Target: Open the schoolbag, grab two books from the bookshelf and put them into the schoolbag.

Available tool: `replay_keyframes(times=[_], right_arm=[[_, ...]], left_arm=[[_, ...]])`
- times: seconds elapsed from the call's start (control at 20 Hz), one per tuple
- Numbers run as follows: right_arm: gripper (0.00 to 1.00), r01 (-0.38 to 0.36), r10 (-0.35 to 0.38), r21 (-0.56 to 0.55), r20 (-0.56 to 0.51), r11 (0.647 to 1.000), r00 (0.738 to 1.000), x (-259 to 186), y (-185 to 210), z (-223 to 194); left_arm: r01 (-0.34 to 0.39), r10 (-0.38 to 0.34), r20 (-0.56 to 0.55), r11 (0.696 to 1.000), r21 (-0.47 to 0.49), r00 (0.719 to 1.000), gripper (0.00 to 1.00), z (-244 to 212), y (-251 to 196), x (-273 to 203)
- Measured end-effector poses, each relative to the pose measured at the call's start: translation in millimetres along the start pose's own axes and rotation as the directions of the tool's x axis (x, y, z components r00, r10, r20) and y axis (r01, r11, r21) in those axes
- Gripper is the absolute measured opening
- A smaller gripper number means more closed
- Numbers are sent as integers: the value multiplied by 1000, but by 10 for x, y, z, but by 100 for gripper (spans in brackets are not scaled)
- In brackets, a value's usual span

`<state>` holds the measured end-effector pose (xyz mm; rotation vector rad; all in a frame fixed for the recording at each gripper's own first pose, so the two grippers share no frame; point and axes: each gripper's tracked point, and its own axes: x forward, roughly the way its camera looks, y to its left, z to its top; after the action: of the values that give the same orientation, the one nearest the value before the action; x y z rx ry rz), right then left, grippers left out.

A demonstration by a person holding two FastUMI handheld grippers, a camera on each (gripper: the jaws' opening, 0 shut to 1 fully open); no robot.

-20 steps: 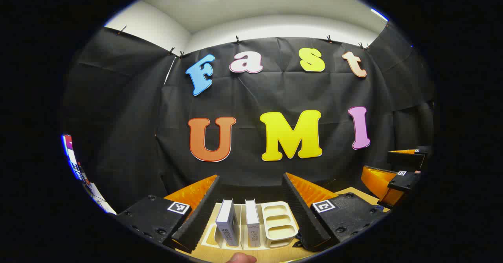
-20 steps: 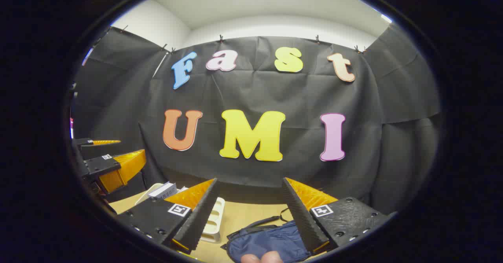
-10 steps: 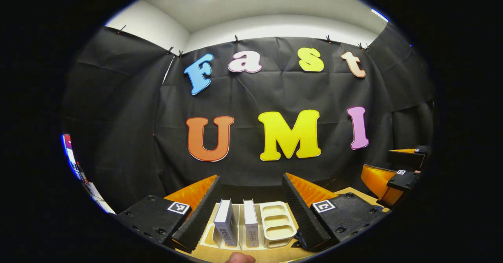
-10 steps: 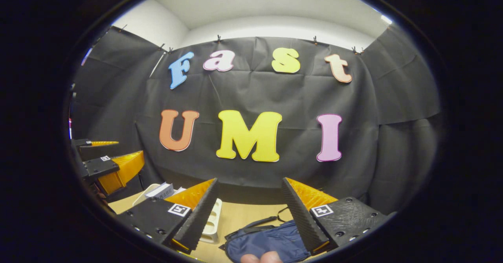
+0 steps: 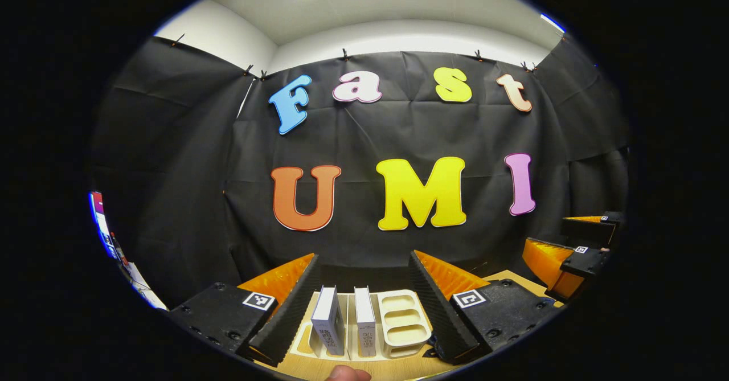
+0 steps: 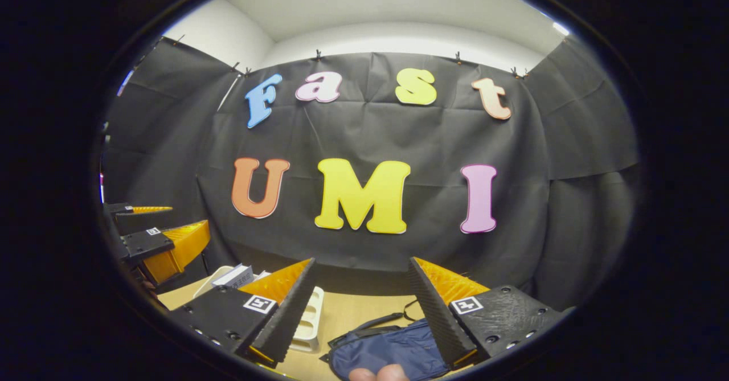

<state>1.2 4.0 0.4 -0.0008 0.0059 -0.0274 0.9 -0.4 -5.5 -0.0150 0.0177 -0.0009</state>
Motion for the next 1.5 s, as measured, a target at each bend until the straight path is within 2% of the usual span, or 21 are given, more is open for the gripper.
replay_keyframes(times=[0.25, 0.35, 0.6, 0.9, 1.2, 1.4, 1.5], right_arm=[[97, 9, -9, 8, -55, 1000, 998, -5, -54, -215], [95, 11, -11, 2, -89, 1000, 996, 4, -64, -392], [96, -18, 5, -52, -237, 998, 972, 42, 29, -1221], [98, -94, 37, -108, -442, 990, 896, 31, 247, -2352], [96, -128, 50, -92, -584, 988, 810, 37, 433, -3175], [96, -137, 14, -139, -652, 981, 758, 97, 460, -3652], [96, -125, -20, -169, -668, 978, 744, 136, 434, -3793]], left_arm=[[-13, 13, -9, 1000, -9, 1000, 97, -36, 2, -2], [-20, 20, -14, 1000, -10, 1000, 97, -46, 11, -9], [-42, 42, -22, 999, -2, 999, 97, -83, 60, -19], [-79, 79, -41, 997, 19, 996, 97, -139, 185, -95], [-114, 116, -77, 993, 32, 990, 97, -286, 316, -176], [-134, 137, -92, 990, 39, 986, 97, -357, 415, -260], [-143, 147, -97, 989, 44, 984, 97, -364, 448, -267]])
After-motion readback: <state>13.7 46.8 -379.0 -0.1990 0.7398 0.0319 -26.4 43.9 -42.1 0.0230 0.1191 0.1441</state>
